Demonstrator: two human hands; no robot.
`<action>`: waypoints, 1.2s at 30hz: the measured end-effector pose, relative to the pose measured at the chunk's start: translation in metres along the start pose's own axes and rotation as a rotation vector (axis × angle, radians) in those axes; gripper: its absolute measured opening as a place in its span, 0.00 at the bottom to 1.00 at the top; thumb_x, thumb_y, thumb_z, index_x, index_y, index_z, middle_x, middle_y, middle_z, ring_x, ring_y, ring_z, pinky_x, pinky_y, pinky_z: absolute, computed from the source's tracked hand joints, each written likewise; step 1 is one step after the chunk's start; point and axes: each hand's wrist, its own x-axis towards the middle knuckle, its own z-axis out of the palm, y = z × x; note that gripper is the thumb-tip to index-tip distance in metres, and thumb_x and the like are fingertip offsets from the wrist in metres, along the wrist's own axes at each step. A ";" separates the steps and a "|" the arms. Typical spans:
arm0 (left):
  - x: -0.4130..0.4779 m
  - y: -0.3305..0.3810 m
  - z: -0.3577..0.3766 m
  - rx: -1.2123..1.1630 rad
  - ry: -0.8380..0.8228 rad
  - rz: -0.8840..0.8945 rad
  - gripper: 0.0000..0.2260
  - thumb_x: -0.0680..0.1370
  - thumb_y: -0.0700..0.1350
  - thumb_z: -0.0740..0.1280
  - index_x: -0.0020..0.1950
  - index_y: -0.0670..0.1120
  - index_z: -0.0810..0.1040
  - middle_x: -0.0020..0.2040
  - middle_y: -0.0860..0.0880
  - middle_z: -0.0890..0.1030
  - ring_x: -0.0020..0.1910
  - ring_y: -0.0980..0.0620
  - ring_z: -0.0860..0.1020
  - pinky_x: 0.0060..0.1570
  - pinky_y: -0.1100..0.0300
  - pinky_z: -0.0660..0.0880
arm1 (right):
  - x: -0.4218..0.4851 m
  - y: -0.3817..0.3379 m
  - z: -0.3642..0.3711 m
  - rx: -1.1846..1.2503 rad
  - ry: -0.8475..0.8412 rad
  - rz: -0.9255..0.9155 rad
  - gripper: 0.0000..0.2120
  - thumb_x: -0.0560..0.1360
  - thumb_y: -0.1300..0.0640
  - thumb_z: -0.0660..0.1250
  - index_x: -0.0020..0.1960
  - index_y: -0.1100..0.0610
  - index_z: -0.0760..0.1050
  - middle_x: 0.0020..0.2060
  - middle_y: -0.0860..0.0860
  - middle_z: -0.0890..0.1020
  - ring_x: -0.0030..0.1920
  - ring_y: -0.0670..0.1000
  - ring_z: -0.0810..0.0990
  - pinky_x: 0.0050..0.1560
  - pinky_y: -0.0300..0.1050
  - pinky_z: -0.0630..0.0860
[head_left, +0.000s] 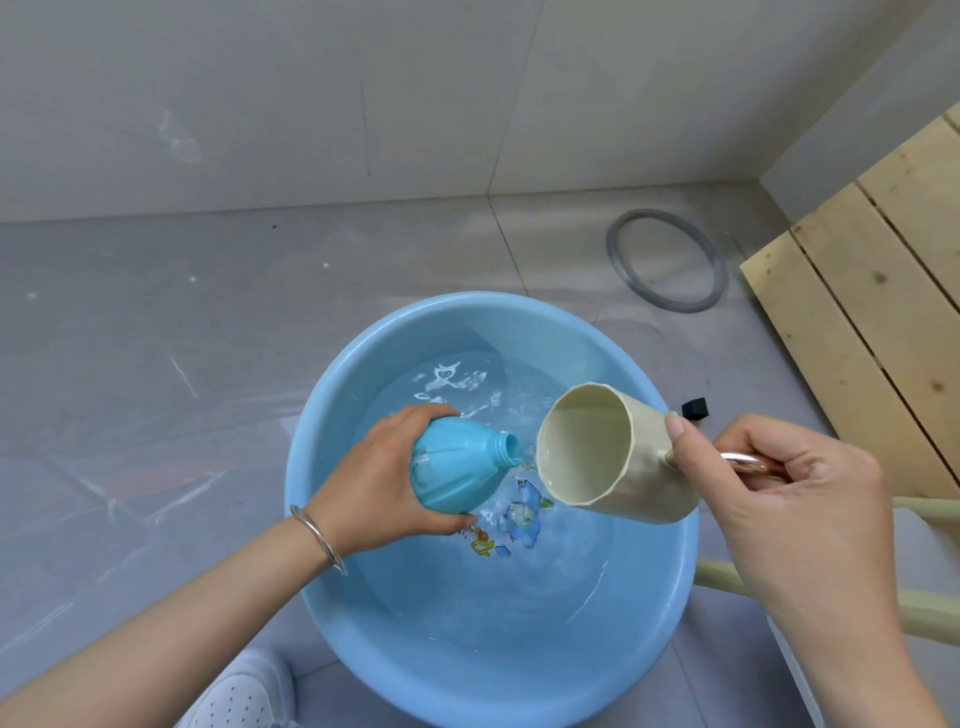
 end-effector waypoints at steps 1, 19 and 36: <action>0.000 0.000 0.000 0.001 -0.001 0.002 0.38 0.57 0.63 0.77 0.64 0.59 0.68 0.56 0.63 0.73 0.56 0.57 0.73 0.57 0.55 0.73 | 0.000 0.000 0.000 -0.001 -0.004 -0.006 0.20 0.69 0.53 0.74 0.26 0.62 0.70 0.20 0.49 0.59 0.25 0.48 0.58 0.26 0.38 0.53; -0.001 0.005 0.003 0.017 0.002 0.017 0.38 0.57 0.64 0.76 0.63 0.59 0.68 0.56 0.63 0.73 0.55 0.56 0.74 0.57 0.53 0.73 | -0.001 -0.001 0.009 -0.096 0.063 -0.177 0.19 0.68 0.46 0.69 0.25 0.53 0.67 0.28 0.49 0.72 0.33 0.49 0.66 0.31 0.32 0.61; -0.002 0.005 0.003 0.016 -0.007 -0.014 0.39 0.56 0.66 0.75 0.64 0.60 0.67 0.56 0.63 0.73 0.56 0.57 0.73 0.58 0.55 0.73 | -0.004 -0.012 0.012 -0.289 0.140 -0.493 0.21 0.72 0.50 0.67 0.26 0.58 0.65 0.25 0.39 0.61 0.32 0.49 0.59 0.40 0.40 0.60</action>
